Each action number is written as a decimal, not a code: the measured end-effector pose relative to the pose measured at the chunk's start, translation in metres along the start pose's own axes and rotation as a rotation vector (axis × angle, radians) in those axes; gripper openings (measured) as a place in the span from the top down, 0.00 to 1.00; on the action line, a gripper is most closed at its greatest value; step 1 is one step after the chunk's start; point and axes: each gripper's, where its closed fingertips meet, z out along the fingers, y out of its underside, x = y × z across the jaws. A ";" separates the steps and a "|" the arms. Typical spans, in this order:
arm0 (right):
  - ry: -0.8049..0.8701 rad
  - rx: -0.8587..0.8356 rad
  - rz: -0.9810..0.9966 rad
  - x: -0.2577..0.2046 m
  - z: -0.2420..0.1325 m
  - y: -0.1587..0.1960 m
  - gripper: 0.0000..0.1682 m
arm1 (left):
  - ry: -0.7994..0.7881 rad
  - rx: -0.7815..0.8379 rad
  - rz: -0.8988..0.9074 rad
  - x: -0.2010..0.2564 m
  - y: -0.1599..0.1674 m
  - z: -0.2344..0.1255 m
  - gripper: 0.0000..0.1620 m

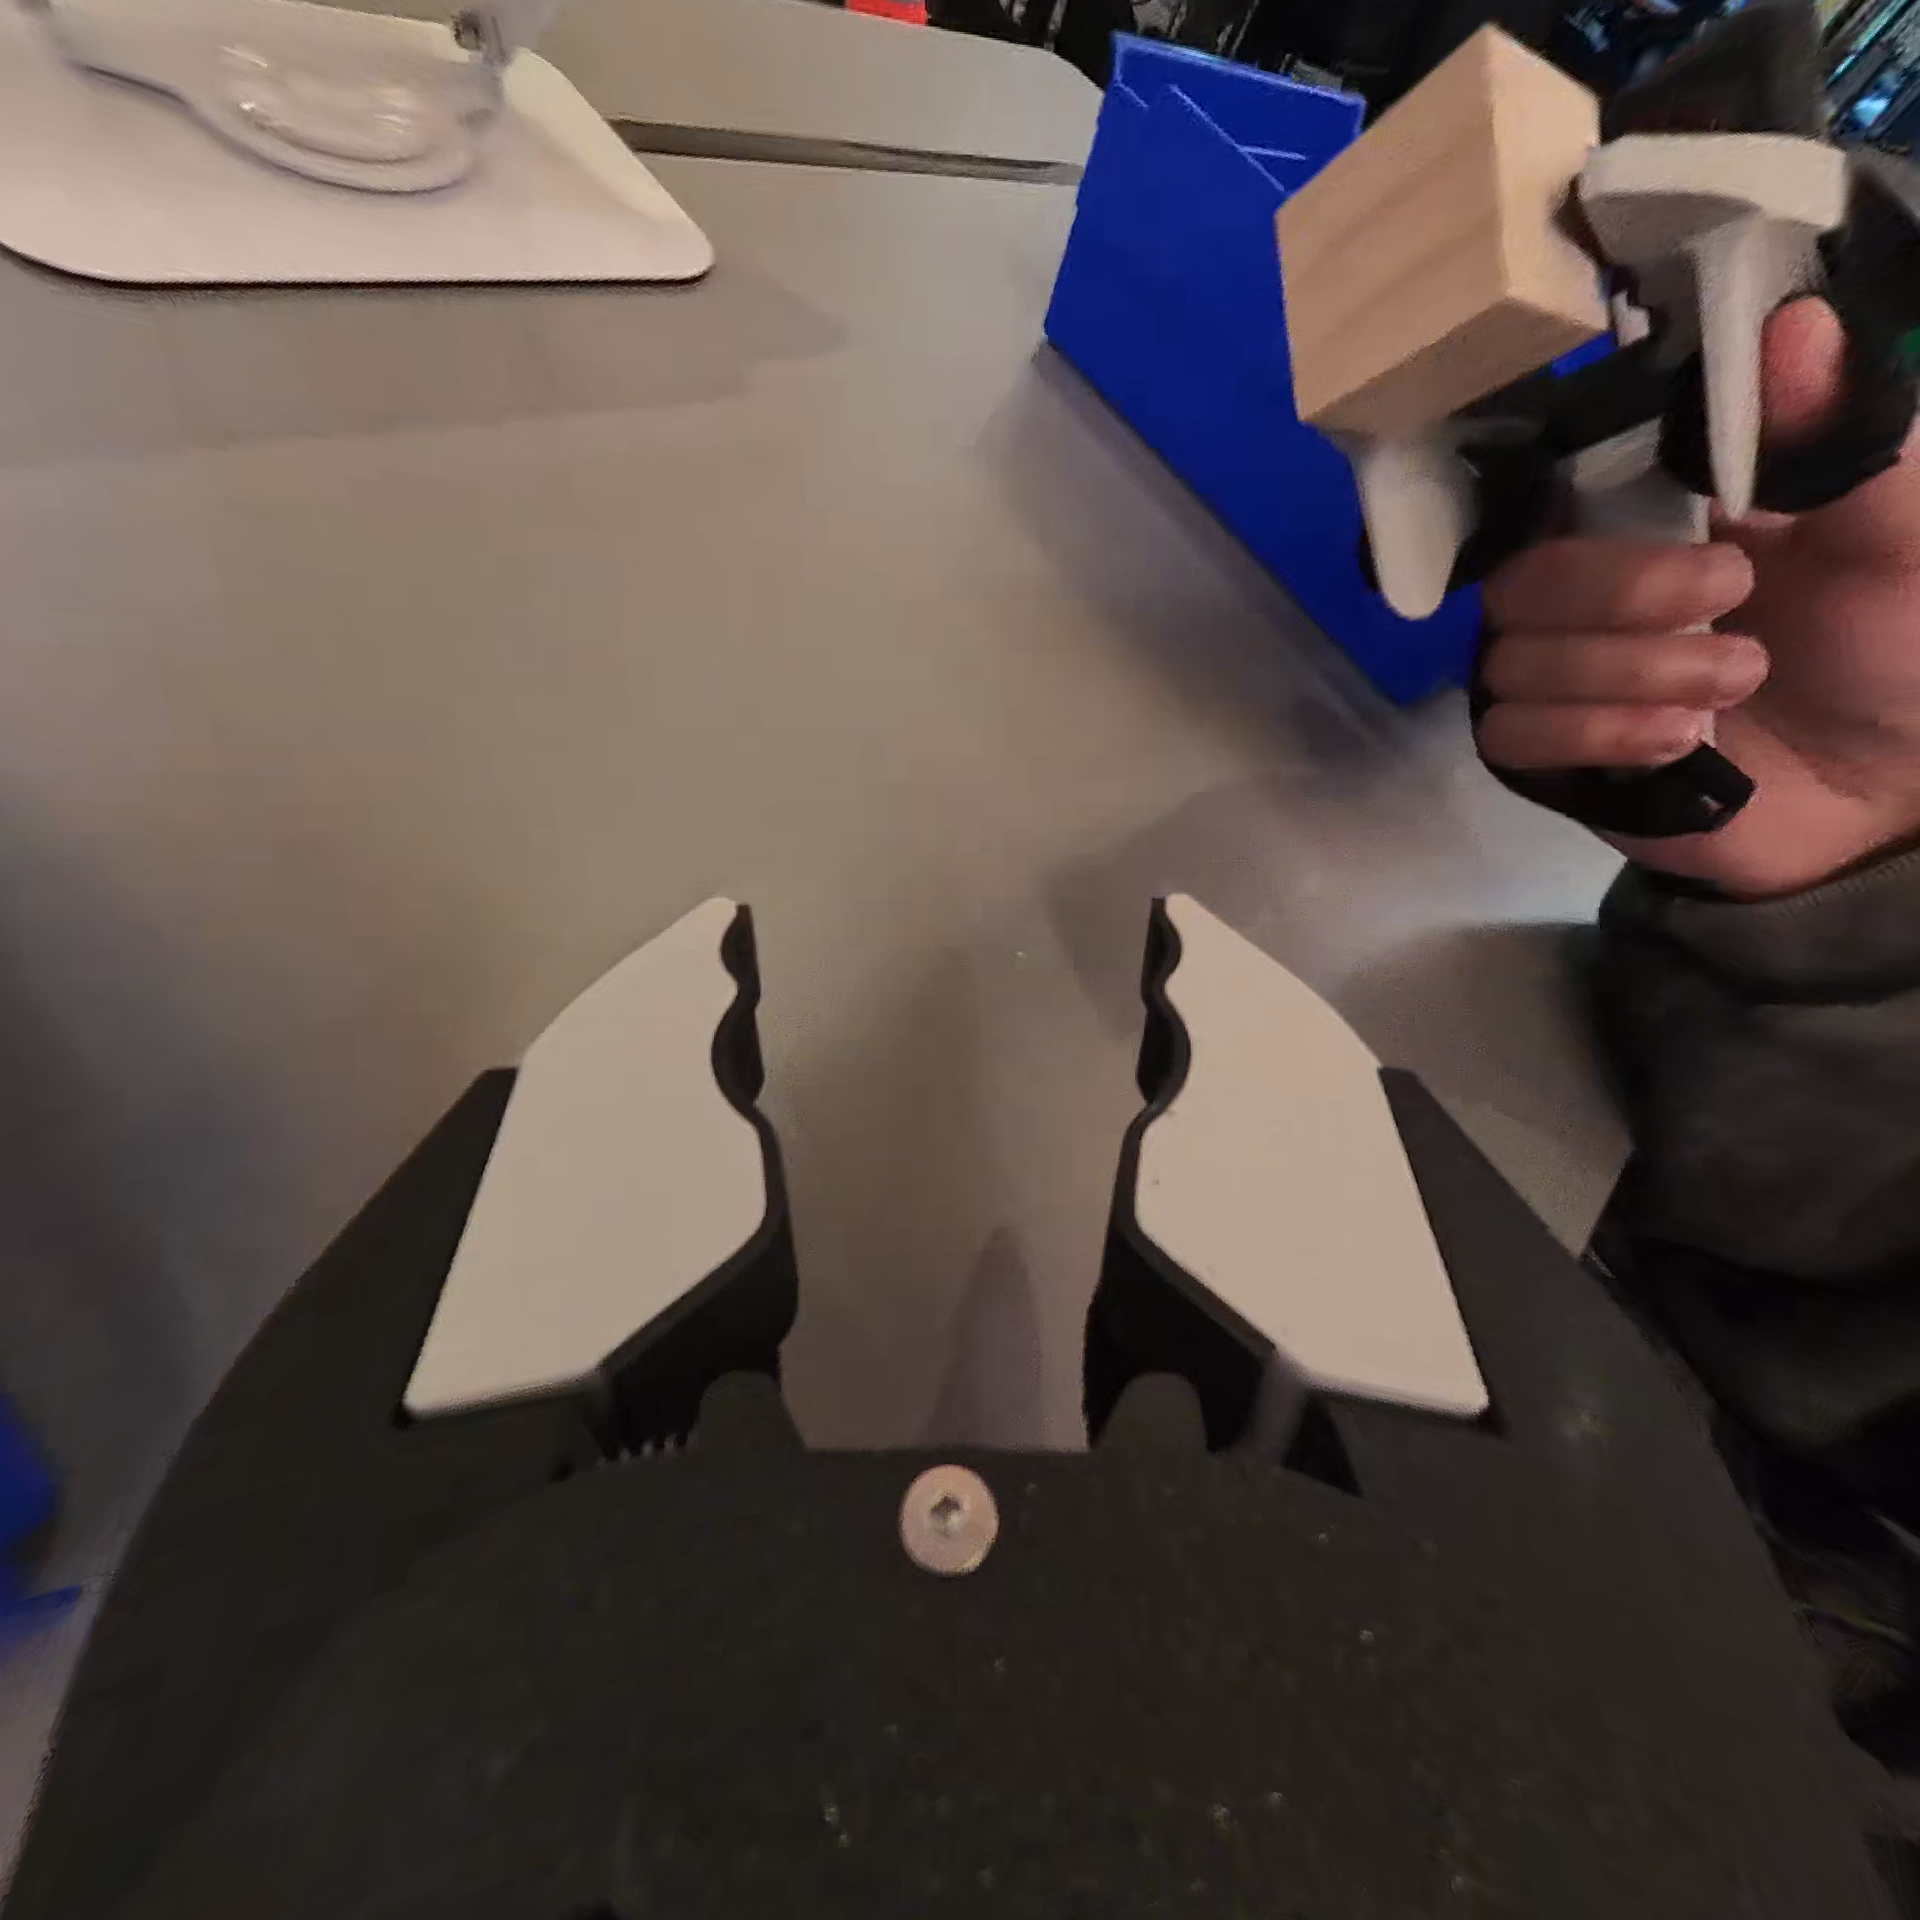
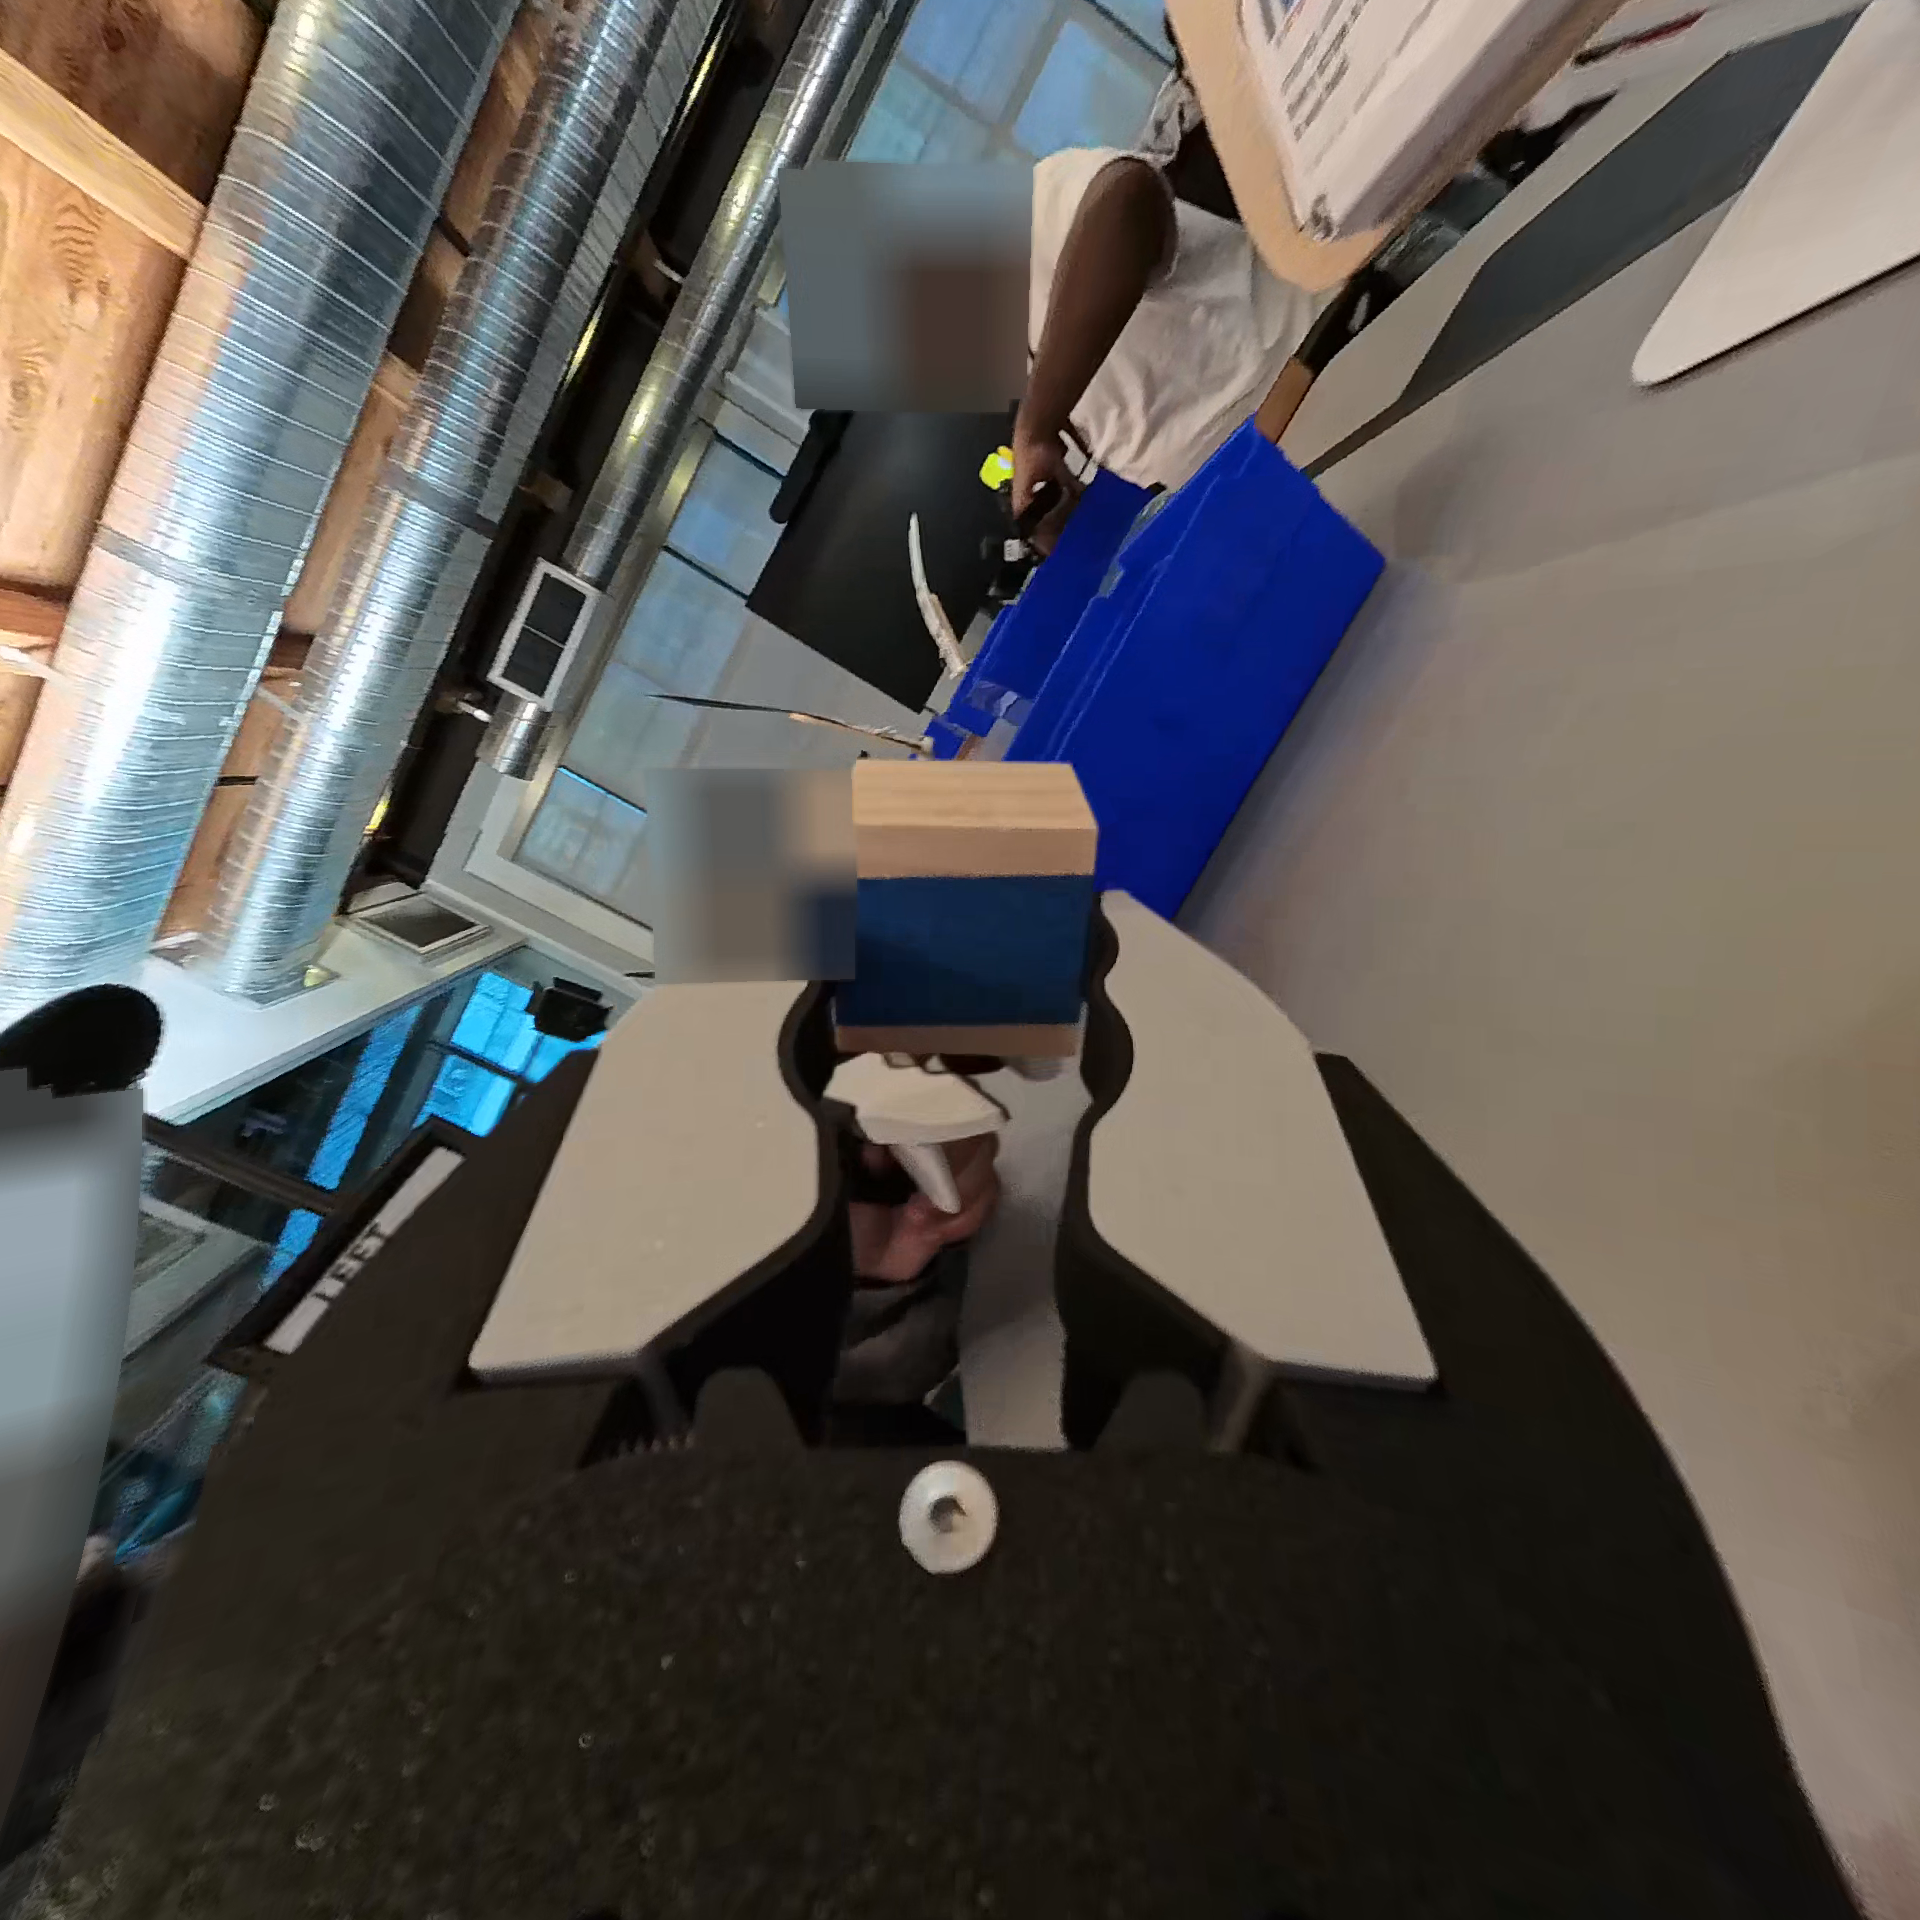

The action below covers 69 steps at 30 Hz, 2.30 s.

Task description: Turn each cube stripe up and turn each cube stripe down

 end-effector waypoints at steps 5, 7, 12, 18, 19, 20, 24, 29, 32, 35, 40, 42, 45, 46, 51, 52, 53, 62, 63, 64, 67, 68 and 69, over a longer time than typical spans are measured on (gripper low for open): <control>0.177 0.012 -0.157 -0.003 -0.023 -0.017 0.73 | 0.013 -0.052 0.084 0.018 0.006 0.005 0.58; 0.239 0.041 -0.221 -0.015 -0.042 -0.037 0.73 | 0.007 -0.085 0.112 0.021 0.016 0.009 0.59; 0.693 0.174 -0.438 -0.017 -0.132 -0.126 0.73 | 0.052 -0.139 0.092 0.029 0.030 0.015 0.59; 1.027 -0.052 -0.171 0.091 -0.183 -0.167 0.73 | 0.129 -0.156 0.029 0.036 0.031 0.014 0.59; 1.071 -0.120 -0.131 0.114 -0.183 -0.165 0.73 | 0.130 -0.156 0.033 0.037 0.030 0.013 0.59; 1.110 -0.182 -0.107 0.133 -0.180 -0.162 0.73 | 0.127 -0.161 0.043 0.037 0.030 0.013 0.59; 1.283 -0.393 -0.072 0.188 -0.176 -0.154 0.73 | 0.099 -0.168 0.080 0.034 0.031 0.012 0.59; 1.427 -0.560 -0.076 0.219 -0.176 -0.153 0.73 | 0.112 -0.180 0.073 0.035 0.032 0.011 0.59; 1.452 -0.590 -0.097 0.224 -0.173 -0.155 0.73 | 0.116 -0.194 0.067 0.034 0.035 0.013 0.59; 1.454 -0.592 -0.173 0.217 -0.175 -0.163 0.59 | 0.130 -0.212 0.056 0.035 0.039 0.015 0.59; 1.239 -0.228 -0.429 0.116 -0.170 -0.199 0.57 | 0.120 -0.215 0.065 0.033 0.040 0.015 0.59; 0.962 -0.014 -0.580 0.051 -0.142 -0.196 0.59 | 0.122 -0.212 0.063 0.033 0.039 0.015 0.59; 0.501 0.192 -0.776 -0.036 -0.091 -0.144 0.59 | 0.123 -0.214 0.063 0.033 0.039 0.016 0.59; 0.433 0.219 -0.785 -0.048 -0.080 -0.119 0.58 | 0.118 -0.214 0.066 0.032 0.040 0.016 0.59; 0.362 0.254 -0.839 -0.023 -0.043 -0.003 0.56 | 0.098 -0.198 0.071 0.029 0.036 0.013 0.59; 0.368 0.228 -0.881 -0.012 -0.038 0.014 0.56 | 0.099 -0.194 0.072 0.030 0.035 0.012 0.59; 0.405 0.198 -0.932 -0.001 -0.035 0.024 0.56 | 0.099 -0.190 0.073 0.029 0.034 0.011 0.59; 0.455 0.109 -0.979 0.020 -0.023 0.040 0.59 | -0.109 -0.180 0.104 -0.010 0.001 -0.021 0.59; 0.453 0.116 -0.981 0.020 -0.024 0.039 0.60 | -0.189 -0.161 0.087 -0.028 -0.014 -0.036 0.60; 0.448 0.120 -0.977 0.020 -0.025 0.038 0.60 | -0.252 -0.166 0.052 -0.046 -0.026 -0.051 0.61; 0.437 0.110 -0.928 0.024 -0.026 0.038 0.61 | -0.333 -0.250 -0.044 -0.099 -0.049 -0.085 0.57; 0.430 0.106 -0.911 0.024 -0.026 0.038 0.61 | -0.392 -0.244 -0.059 -0.125 -0.060 -0.093 0.60; 0.423 0.098 -0.895 0.025 -0.026 0.040 0.61 | -0.464 -0.264 -0.085 -0.155 -0.066 -0.100 0.60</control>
